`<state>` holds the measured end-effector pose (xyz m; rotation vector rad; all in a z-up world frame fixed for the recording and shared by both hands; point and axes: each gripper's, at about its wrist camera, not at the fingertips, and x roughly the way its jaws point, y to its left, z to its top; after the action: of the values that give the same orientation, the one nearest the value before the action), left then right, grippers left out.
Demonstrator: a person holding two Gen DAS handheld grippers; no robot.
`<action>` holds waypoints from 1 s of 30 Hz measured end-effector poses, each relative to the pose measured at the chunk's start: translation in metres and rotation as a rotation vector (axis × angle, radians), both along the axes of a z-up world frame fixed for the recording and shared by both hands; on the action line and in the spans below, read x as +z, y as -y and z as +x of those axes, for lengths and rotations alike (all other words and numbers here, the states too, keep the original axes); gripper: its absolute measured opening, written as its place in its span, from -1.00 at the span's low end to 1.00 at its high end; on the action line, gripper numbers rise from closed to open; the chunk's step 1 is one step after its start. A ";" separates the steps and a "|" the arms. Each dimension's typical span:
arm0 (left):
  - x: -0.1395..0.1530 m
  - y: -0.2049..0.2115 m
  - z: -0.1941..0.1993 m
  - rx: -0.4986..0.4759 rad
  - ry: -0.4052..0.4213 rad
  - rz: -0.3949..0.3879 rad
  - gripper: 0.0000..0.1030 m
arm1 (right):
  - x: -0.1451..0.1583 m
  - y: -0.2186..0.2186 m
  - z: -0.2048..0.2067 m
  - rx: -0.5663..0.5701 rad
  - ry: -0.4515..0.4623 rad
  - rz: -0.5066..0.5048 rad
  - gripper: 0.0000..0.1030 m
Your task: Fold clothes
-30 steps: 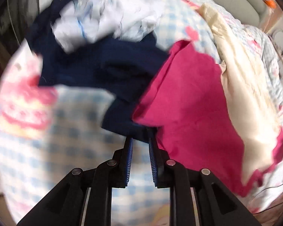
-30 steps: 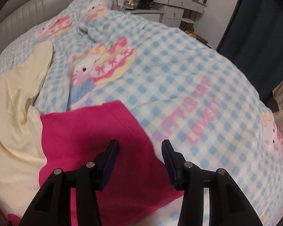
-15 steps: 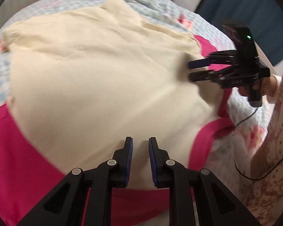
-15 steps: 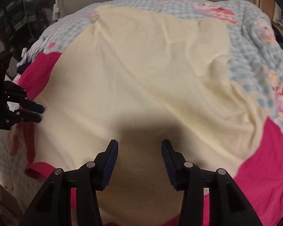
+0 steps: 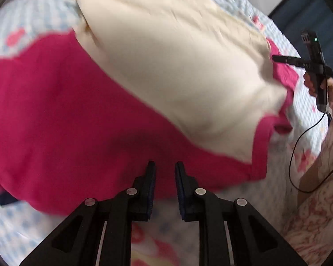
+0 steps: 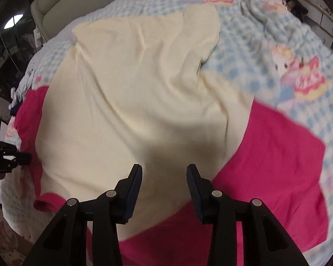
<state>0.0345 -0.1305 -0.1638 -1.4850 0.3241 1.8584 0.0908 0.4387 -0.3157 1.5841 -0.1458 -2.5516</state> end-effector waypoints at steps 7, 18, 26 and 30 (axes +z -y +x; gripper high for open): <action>0.038 -0.079 -0.063 -0.161 -0.154 -0.090 -0.69 | 0.031 0.031 -0.118 -0.041 -0.082 0.098 -0.19; 0.017 -0.149 -0.156 -0.065 -0.291 -0.107 -0.68 | -0.033 0.108 -0.227 0.164 0.068 0.146 -0.21; -0.005 -0.042 -0.179 0.127 -0.164 -0.102 -0.93 | -0.022 -0.004 -0.220 -0.104 0.060 0.416 -0.95; 0.043 -0.039 -0.190 0.172 -0.273 -0.048 -0.93 | -0.007 -0.052 -0.237 -0.156 0.095 0.310 -0.81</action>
<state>-0.1550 -0.0913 -0.1204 -1.3251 0.3818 2.2121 -0.1466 0.4903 -0.3228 1.8706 0.1298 -2.7249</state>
